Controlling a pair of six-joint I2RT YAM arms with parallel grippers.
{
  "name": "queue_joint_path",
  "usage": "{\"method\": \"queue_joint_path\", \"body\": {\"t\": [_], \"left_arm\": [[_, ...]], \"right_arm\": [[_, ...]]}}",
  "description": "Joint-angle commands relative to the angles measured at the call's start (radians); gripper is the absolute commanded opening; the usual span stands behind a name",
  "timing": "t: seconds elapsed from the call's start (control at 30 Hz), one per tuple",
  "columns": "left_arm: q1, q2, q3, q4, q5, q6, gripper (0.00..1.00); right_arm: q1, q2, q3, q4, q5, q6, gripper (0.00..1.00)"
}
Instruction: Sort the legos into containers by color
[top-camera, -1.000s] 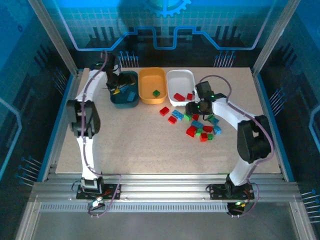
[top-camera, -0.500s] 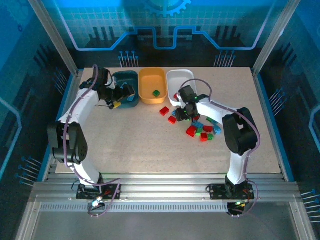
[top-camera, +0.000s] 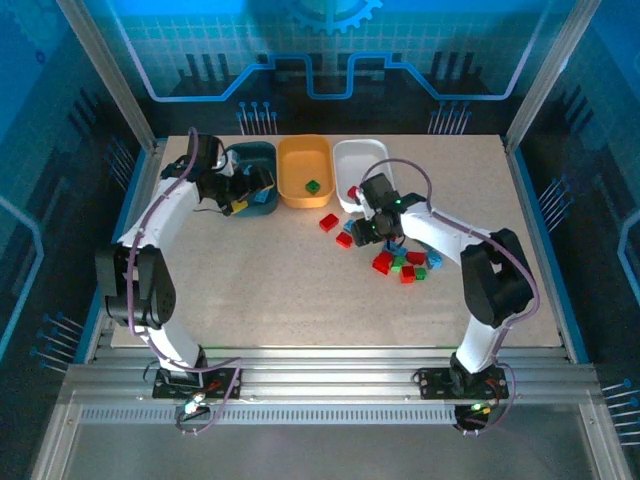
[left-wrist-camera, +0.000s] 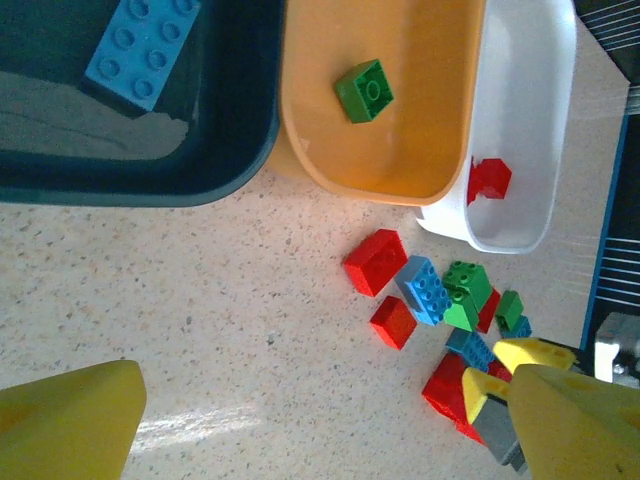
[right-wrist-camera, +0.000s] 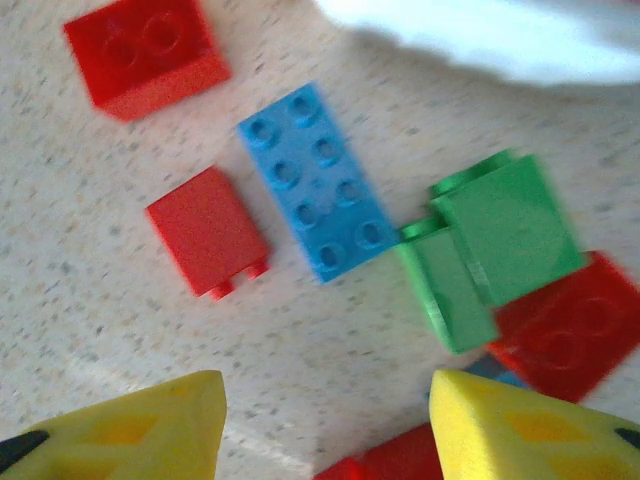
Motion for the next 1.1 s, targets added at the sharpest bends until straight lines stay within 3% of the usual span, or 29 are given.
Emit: {"method": "queue_joint_path", "body": {"t": [0.0,0.33,0.57,1.07], "left_arm": [[-0.016,-0.037,-0.018,0.024,0.041,-0.006,0.95],[-0.022,-0.035,-0.029,0.027,0.049,-0.005,0.95],[-0.024,-0.040,-0.037,0.033,0.049,-0.004,0.95],[-0.031,-0.051,-0.051,0.044,0.054,-0.003,0.95]], "right_arm": [[-0.034,0.045,0.041,-0.038,0.083,-0.020,0.58],[-0.035,0.204,0.139,-0.068,0.095,-0.016,0.57],[0.023,0.173,0.087,-0.068,0.068,0.017,0.54],[0.063,0.160,0.066,-0.121,0.125,0.088,0.35]]}}
